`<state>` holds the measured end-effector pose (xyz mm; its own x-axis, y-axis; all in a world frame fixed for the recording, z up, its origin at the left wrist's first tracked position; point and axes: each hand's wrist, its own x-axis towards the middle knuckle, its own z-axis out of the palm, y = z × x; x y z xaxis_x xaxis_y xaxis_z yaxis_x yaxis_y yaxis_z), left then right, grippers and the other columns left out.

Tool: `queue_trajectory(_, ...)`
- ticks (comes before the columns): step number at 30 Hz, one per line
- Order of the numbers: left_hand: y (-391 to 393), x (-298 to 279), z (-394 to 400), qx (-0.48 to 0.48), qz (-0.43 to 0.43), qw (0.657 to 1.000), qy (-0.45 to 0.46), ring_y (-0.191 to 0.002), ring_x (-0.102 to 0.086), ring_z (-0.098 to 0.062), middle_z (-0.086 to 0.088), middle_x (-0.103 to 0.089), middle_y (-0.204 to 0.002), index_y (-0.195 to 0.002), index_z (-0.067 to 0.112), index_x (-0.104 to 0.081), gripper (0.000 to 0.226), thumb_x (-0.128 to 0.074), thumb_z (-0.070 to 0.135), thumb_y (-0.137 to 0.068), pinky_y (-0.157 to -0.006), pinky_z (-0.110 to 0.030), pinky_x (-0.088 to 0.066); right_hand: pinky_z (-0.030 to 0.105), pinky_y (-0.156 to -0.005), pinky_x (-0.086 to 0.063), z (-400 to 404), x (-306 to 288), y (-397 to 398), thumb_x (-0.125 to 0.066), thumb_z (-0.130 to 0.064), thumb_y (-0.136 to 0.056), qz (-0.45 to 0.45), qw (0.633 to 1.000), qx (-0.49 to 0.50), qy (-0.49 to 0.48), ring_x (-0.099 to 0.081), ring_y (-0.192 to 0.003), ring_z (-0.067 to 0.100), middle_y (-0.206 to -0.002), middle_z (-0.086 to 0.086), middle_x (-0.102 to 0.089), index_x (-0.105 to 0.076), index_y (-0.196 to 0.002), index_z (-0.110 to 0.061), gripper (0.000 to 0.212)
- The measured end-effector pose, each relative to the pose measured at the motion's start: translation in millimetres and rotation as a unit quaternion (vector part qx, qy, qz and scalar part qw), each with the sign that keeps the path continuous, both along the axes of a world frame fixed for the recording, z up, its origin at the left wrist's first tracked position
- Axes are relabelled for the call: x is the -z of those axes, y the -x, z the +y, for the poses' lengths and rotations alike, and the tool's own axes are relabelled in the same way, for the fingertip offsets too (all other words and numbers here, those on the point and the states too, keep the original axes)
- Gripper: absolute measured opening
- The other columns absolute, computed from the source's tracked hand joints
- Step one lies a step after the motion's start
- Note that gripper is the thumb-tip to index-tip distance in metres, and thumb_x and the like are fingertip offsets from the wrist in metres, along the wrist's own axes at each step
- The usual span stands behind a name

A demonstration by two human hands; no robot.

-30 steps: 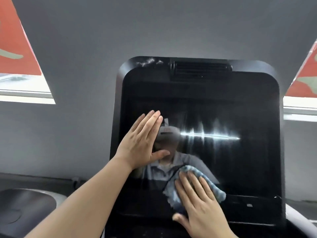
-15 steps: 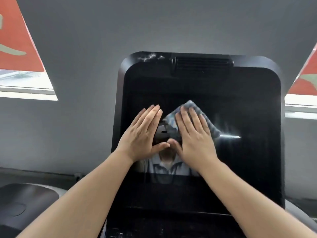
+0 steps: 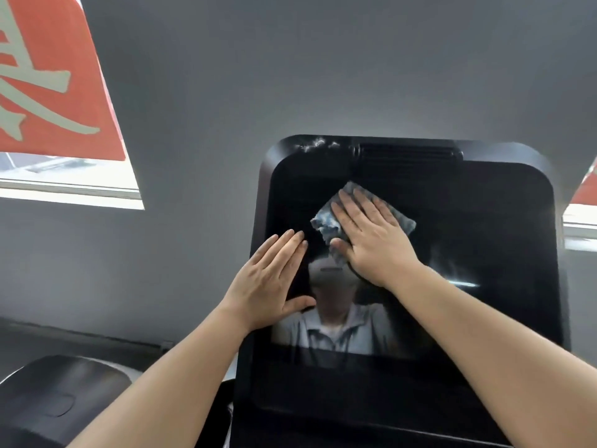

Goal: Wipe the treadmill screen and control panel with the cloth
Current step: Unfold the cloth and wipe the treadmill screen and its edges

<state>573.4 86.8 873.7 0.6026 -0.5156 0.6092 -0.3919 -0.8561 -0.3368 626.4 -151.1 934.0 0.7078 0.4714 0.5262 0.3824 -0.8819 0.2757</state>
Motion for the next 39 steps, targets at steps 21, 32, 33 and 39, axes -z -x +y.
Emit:
queue_trajectory(21, -5, 8, 0, 0.036, -0.044, 0.995, 0.08, -0.153, -0.019, -0.033, -0.021, -0.025, -0.162, -0.153, -0.006, -0.028, 0.104, -0.048, 0.074, -0.09, -0.122, -0.05, -0.025, 0.045, -0.122, -0.016, 51, -9, -22, -0.036, -0.041, -0.1, -0.035, 0.997, -0.07, 0.009, -0.023, -0.15, 0.026, -0.16, 0.006, -0.032, -0.036, -0.152, -0.016, 0.058)
queue_trajectory(32, -6, 8, 1, 0.015, -0.022, 0.998, 0.052, -0.154, -0.015, -0.031, -0.019, -0.023, -0.164, -0.154, -0.005, -0.028, 0.107, -0.043, 0.079, -0.088, -0.122, -0.05, -0.025, 0.045, -0.12, -0.021, -31, 156, 117, -0.053, -0.034, -0.091, -0.03, 0.989, -0.109, 0.091, -0.022, -0.15, 0.027, -0.161, 0.001, -0.031, -0.044, -0.149, -0.022, 0.06)
queue_trajectory(33, -6, 8, 1, 0.013, -0.023, 0.999, 0.048, -0.154, -0.016, -0.031, -0.018, -0.023, -0.164, -0.154, -0.004, -0.028, 0.107, -0.042, 0.079, -0.089, -0.122, -0.05, -0.023, 0.044, -0.12, -0.019, -52, 157, 121, -0.051, -0.039, -0.094, -0.027, 0.989, -0.105, 0.1, -0.02, -0.151, 0.025, -0.162, -0.002, -0.029, -0.043, -0.149, -0.025, 0.057)
queue_trajectory(39, -7, 10, 1, 0.02, -0.03, 0.999, 0.021, -0.153, -0.02, -0.032, -0.017, -0.029, -0.162, -0.153, -0.003, -0.031, 0.103, -0.041, 0.078, -0.09, -0.121, -0.053, -0.024, 0.049, -0.119, -0.023, -109, 65, 55, -0.04, -0.047, -0.097, -0.027, 0.997, -0.044, 0.061, -0.023, -0.15, 0.028, -0.16, 0.001, -0.033, -0.036, -0.151, -0.025, 0.059)
